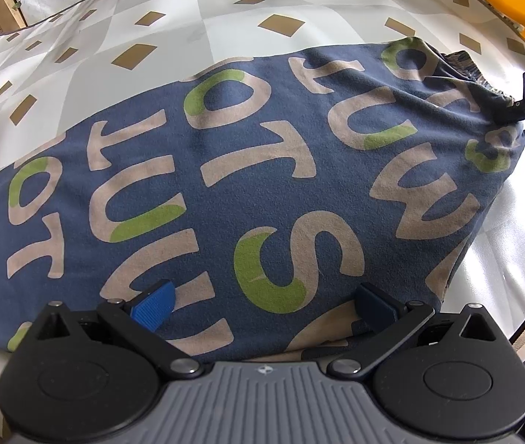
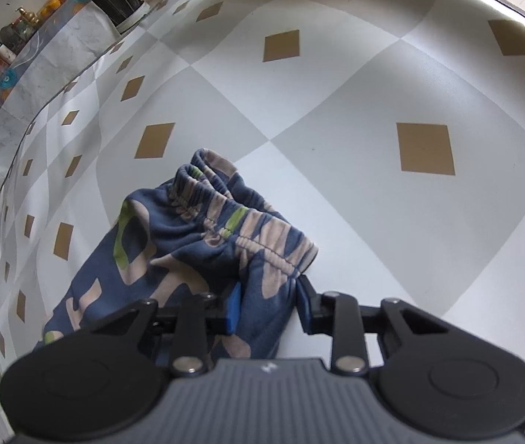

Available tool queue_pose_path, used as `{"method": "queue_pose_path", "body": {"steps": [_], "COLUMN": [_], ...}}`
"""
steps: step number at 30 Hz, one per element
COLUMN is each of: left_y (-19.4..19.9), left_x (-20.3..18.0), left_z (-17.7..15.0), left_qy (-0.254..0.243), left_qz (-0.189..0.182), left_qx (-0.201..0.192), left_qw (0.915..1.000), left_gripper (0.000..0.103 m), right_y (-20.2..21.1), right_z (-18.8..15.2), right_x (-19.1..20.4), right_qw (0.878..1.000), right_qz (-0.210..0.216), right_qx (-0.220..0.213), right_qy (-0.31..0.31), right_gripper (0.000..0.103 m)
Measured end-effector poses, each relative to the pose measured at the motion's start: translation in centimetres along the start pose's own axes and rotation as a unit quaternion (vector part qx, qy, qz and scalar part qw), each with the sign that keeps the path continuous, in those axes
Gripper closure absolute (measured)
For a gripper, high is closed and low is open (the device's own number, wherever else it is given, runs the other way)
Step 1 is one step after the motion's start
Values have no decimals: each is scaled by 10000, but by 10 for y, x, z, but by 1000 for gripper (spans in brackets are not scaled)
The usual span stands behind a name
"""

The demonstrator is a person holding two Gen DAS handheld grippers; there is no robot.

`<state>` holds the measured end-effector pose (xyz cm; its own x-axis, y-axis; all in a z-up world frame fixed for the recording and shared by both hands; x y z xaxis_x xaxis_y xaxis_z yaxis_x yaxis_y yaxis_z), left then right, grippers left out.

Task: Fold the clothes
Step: 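Grasp the elastic waistband edge with the right tool, then lift the held waistband and fold it back over the pants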

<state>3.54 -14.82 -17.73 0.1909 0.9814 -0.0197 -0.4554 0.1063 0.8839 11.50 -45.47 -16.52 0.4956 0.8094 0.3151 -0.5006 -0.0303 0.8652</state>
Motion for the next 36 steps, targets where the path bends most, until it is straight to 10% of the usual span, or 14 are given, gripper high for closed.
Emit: {"method": "queue_pose_path", "body": {"steps": [19,36], "left_y": [12,22], "left_x": [28,86], "left_z": [1,-16], "left_qy": [909,1359], "left_qz": [-59,183], "left_qx": [131,60], "left_qw": [9958,9905], "left_gripper": [0,0], "right_y": [56,108], "right_z": [2,-115], "right_x": [98,217], "right_qw": [9774,9102], "right_qz": [1426,2686], "right_qx": [-726,-427], "right_qy": [1384,3122], "right_gripper": [81,85]}}
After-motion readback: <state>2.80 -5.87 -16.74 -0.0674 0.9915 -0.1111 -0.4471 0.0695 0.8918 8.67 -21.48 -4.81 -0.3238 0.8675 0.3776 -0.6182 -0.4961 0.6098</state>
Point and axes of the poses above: each gripper's, at about its wrist camera, not at the fingertips, and y roughly against the way its jaws point, x to its left, z to its top, the point moved 10 cm from there along -y, roughly the way its jaws point, and after that the axes turned 7 degrees about -x, right-handed, at the moved point
